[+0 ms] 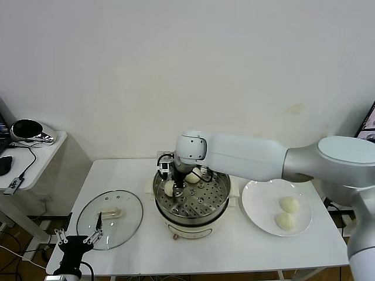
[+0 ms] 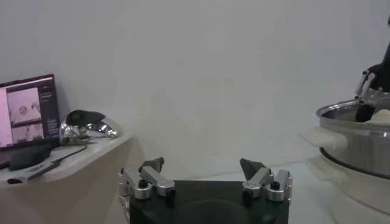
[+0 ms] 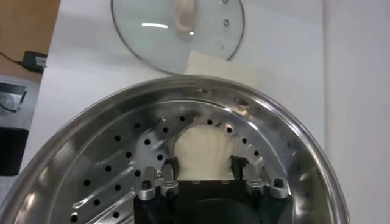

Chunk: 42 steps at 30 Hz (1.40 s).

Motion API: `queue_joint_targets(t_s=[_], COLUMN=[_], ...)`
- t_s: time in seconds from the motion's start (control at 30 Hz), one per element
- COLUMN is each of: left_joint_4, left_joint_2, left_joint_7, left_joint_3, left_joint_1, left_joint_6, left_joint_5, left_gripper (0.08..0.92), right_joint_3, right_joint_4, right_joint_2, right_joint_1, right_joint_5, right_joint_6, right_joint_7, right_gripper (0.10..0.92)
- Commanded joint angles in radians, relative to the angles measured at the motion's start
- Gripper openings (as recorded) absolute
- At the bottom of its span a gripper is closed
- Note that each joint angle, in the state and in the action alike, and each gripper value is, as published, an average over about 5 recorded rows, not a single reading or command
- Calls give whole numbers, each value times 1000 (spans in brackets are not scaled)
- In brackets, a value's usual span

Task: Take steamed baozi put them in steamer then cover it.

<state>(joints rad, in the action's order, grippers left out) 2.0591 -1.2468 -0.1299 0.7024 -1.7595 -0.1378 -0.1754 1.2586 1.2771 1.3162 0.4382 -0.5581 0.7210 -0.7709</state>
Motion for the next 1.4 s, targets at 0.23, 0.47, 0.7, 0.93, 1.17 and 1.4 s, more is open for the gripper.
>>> queue_joint_targets(t_s=[0.23,0.47,0.7,0.93,1.17,1.4], left_joint_4=[2,1,2,5,8,9], left_joint_2=[0,7,13,10,-2,-8], left_joint_7=[1,2,4,4,3,2], left_joint_3=[1,-5,-18,-20,-18,-15], left_joint_1=[-4,5,1,-12,-22,-31], left_joint_6=[-1,1,1,-1,-2,-2], left_joint_5=[-1,-2,5,11,18,22], left_gripper=[823,823,823,823,823,823], right_joint_3=[0,65,119,46,-311,-492], right_joint_4=[118,364,495,479,390,272], right_joint_2=[-116,-425,-785,-982,-1054,-999], right_joint_1=[140,336,348,170,-284,-527], right_joint_5=[40,86,275,472,642,727], right_joint_6=[-4,-83,-218,-357,-455,-512], right_joint_7=[-158,-316,-445,-487,-458,-444], right_gripper=[745,821,823,823,823,823])
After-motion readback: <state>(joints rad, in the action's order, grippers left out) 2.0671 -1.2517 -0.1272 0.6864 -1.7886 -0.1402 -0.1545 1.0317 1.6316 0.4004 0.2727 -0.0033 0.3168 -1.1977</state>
